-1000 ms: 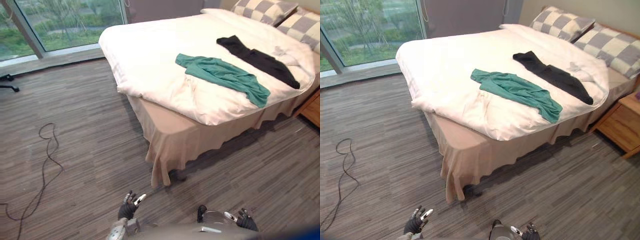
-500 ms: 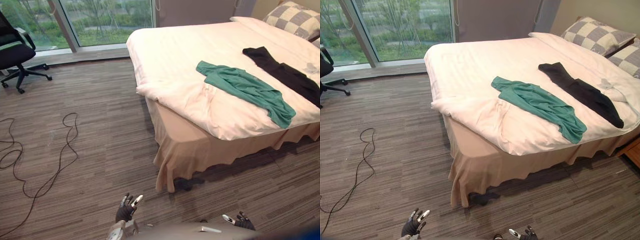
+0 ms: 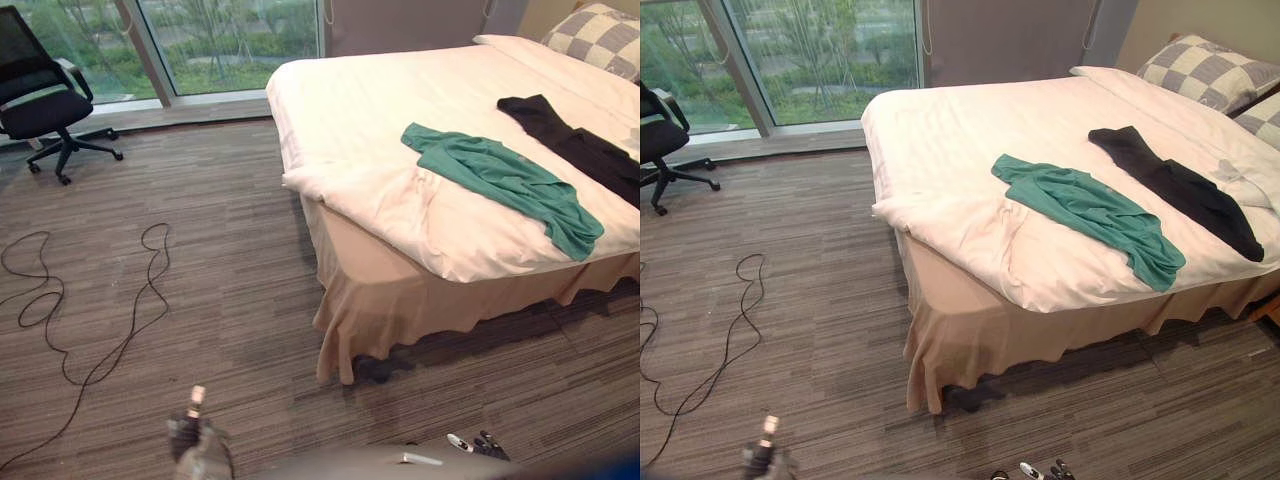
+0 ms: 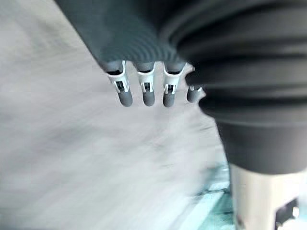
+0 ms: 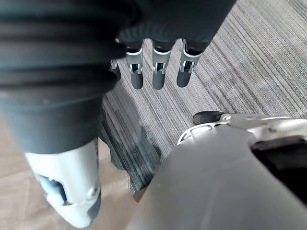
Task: Tidy the bed and pick cloth on bed and put in laundry
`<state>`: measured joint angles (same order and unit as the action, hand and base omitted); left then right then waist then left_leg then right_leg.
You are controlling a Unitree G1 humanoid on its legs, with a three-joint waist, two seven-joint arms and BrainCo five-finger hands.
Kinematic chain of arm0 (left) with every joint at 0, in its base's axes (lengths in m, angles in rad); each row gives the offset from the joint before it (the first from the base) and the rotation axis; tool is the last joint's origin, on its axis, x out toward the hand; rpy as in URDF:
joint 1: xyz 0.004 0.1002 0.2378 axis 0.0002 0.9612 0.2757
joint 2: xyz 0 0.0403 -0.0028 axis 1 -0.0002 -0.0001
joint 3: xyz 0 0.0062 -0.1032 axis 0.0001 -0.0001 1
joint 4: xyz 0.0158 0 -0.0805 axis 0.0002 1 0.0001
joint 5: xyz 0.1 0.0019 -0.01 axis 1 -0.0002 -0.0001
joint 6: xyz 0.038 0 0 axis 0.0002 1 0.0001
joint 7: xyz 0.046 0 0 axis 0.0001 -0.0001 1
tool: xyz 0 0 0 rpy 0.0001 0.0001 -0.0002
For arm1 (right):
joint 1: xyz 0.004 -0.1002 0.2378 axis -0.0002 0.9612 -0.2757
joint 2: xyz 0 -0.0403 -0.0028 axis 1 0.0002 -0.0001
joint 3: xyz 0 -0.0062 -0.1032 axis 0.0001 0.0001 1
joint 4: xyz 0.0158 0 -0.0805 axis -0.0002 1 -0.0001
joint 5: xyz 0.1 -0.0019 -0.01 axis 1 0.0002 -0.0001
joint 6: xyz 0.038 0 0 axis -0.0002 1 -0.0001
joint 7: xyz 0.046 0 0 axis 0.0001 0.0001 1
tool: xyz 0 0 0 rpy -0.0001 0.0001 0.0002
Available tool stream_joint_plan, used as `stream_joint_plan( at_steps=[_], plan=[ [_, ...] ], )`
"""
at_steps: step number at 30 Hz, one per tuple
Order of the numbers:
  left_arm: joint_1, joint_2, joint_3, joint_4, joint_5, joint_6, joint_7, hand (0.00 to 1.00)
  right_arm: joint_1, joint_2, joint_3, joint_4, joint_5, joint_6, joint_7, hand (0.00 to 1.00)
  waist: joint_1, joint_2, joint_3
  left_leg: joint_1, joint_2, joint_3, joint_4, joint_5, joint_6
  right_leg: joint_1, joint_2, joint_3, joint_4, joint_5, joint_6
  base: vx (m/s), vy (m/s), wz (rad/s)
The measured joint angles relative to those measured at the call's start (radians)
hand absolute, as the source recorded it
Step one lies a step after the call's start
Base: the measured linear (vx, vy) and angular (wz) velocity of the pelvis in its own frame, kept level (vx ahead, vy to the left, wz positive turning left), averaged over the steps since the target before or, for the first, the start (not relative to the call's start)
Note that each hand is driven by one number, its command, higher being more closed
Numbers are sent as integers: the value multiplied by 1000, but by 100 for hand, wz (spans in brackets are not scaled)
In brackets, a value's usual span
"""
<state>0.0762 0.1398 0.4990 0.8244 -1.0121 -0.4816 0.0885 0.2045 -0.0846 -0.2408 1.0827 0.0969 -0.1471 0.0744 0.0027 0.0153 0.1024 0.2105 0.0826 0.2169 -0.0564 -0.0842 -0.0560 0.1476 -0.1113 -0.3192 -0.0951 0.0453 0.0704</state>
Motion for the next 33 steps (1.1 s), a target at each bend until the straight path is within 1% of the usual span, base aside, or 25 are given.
stream_joint_plan(
  at_steps=[1,4,5,7,9,10,11,12,13,14,15,17,18,19,20,21,22,23,24,26,28,29,30,31,33],
  plan=[
    [-24,32,60,-50,-21,-12,13,0,13,0,1,-15,1,-1,1,0,0,5,-4,0,3,4,-3,-1,-1,-1,1,-1,0,-2,-1,0,0,0],
    [-65,86,144,-136,-37,-40,48,0,45,-4,18,-37,19,-3,1,0,-2,14,-11,2,7,11,-7,-3,-4,-1,1,-4,0,-6,-1,10,0,-1],
    [-81,108,175,-177,-30,-50,58,0,60,-5,18,-41,20,-5,1,0,-2,17,-15,4,8,18,-7,-4,-6,-1,2,-8,0,-8,-1,41,1,-3],
    [-112,140,209,-236,46,-55,81,0,84,-4,21,-45,21,-19,1,0,-3,21,-26,4,10,28,-7,-6,-9,-1,2,-9,1,-10,0,35,5,-2],
    [-152,200,214,-335,229,-54,127,0,99,1,23,-48,28,-35,2,0,-5,15,-41,3,14,64,6,-11,-17,2,2,-5,1,-11,1,17,10,-5],
    [-165,217,211,-363,284,-55,141,0,104,3,23,-53,30,-39,3,0,-5,13,-44,4,15,79,8,-11,-18,2,2,-2,1,-11,1,-12,7,-10],
    [-199,262,198,-428,401,-55,161,0,112,5,31,-66,33,-45,6,0,-8,10,-53,4,17,105,12,-13,-20,1,3,3,1,-11,1,-20,3,-10],
    [-213,280,184,-446,456,-55,162,0,114,5,34,-67,35,-49,10,0,-11,10,-57,4,17,109,13,-15,-23,1,3,6,1,-12,0,-29,-7,-13],
    [-246,305,145,-486,560,-55,163,0,122,4,35,-67,36,-59,21,0,-12,12,-65,3,19,122,18,-23,-32,-1,4,12,1,-13,-1,-30,-8,-11],
    [-262,312,122,-507,617,-54,173,0,127,4,34,-69,36,-60,25,0,-12,12,-68,3,21,133,23,-29,-37,-1,4,18,1,-13,-3,-47,-10,-25],
    [-305,316,60,-554,759,-47,196,0,135,3,32,-72,36,-65,37,0,-10,19,-75,4,25,155,35,-46,-38,-2,7,40,1,-14,-4,-45,-8,-25],
    [-350,317,-12,-579,860,-33,202,0,148,1,23,-85,36,-68,46,0,-13,29,-86,4,28,171,43,-60,-45,-5,10,58,1,-14,-4,-32,-11,-29],
    [-382,320,-78,-585,938,-7,201,0,152,-1,10,-86,36,-67,51,0,-17,39,-99,3,30,188,42,-62,-45,-21,12,72,10,-16,-6,-9,-13,-44],
    [-414,323,-144,-586,1010,23,199,0,154,-6,4,-85,36,-66,54,0,-20,42,-111,2,33,210,42,-59,-40,-41,17,96,25,-20,-9,2,-14,-46],
    [-432,324,-178,-586,1050,40,199,0,154,-5,-4,-85,36,-65,56,0,-24,46,-113,2,34,217,43,-59,-40,-48,19,106,31,-21,-11,15,-19,-41],
    [-461,338,-243,-581,1138,73,202,0,154,-2,-26,-86,36,-62,61,0,-40,50,-116,2,35,228,44,-55,-41,-60,22,115,39,-23,-12,16,-31,-33],
    [-492,371,-308,-558,1212,99,202,0,154,3,-39,-92,36,-62,69,0,-54,52,-115,2,37,246,43,-53,-43,-71,25,126,44,-23,-13,10,-36,-32],
    [-510,385,-334,-546,1246,115,202,0,154,5,-49,-95,36,-61,72,0,-64,54,-114,4,38,254,42,-53,-43,-75,28,135,45,-23,-13,-13,-46,-42],
    [-556,393,-375,-517,1311,151,204,0,155,6,-61,-95,36,-58,78,0,-76,58,-111,4,40,274,39,-52,-45,-93,34,158,55,-25,-15,-29,-48,-51],
    [-630,394,-453,-474,1368,194,224,0,154,5,-68,-96,36,-56,81,0,-82,64,-102,-6,42,300,35,-52,-45,-134,40,186,88,-36,-20,-39,-42,-46],
    [-703,394,-528,-423,1433,271,252,0,145,2,-68,-107,40,-57,83,0,-104,70,-79,-40,37,328,27,-46,-42,-216,40,218,151,-54,-22,-82,-42,-34],
    [-721,393,-543,-407,1444,290,264,0,142,2,-68,-110,43,-57,83,0,-110,70,-70,-53,36,333,25,-45,-41,-237,39,224,163,-57,-23,-71,-34,-33],
    [-755,393,-563,-383,1469,340,286,0,131,1,-67,-114,68,-57,86,0,-121,70,-48,-76,32,346,24,-39,-39,-279,38,239,188,-61,-23,-62,-29,-24],
    [-775,393,-573,-366,1478,367,298,0,123,1,-65,-114,79,-57,91,0,-124,67,-36,-91,29,353,24,-36,-37,-303,37,248,200,-61,-24,-77,-38,-35],
    [-836,391,-578,-319,1514,477,353,0,81,2,-62,-122,131,-62,115,0,-134,57,21,-149,18,377,25,-19,-33,-398,34,278,245,-62,-25,-68,-46,-30]
  ],
)
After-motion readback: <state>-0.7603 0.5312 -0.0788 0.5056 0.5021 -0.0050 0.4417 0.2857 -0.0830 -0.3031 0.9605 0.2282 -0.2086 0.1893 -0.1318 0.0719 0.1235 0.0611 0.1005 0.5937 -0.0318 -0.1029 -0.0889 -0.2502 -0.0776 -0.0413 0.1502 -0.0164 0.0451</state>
